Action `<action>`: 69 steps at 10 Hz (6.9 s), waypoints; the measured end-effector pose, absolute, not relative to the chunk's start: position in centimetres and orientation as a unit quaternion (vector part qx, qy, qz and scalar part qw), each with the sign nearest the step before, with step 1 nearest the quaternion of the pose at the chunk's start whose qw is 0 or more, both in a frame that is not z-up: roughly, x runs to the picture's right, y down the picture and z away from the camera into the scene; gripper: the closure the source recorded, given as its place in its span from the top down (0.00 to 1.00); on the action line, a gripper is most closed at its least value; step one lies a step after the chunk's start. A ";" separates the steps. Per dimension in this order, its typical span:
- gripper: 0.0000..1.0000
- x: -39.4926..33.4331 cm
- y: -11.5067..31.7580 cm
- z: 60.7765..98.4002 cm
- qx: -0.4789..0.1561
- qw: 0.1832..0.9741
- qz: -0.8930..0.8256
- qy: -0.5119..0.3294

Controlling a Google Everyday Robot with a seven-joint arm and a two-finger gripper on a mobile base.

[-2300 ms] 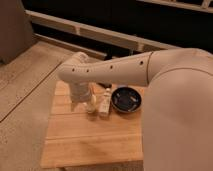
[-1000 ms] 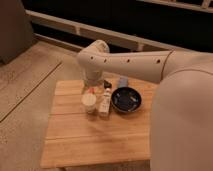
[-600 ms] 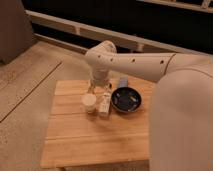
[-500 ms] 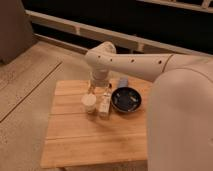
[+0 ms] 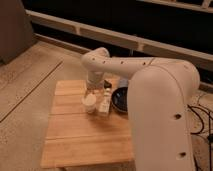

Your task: Place the ceramic cup in the ceramic bowl

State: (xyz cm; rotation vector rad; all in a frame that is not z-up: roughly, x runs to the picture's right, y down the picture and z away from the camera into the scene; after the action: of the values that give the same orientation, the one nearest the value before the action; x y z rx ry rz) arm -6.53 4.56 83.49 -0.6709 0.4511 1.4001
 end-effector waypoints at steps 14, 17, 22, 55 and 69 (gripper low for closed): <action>0.01 -6.1 6.9 87.7 -0.331 0.657 0.627 0.255; 0.00 -6.7 3.8 86.4 -0.315 0.664 0.644 0.214; 0.00 -4.2 -1.0 81.5 -0.256 0.677 0.668 0.172; 0.01 15.6 3.1 88.0 -0.195 0.470 0.811 0.288; 0.80 15.2 2.9 88.5 -0.200 0.476 0.810 0.277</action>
State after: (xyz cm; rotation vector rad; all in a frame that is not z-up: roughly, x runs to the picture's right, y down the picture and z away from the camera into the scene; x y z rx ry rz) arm 15.15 2.95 88.54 -0.4894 0.6780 1.9811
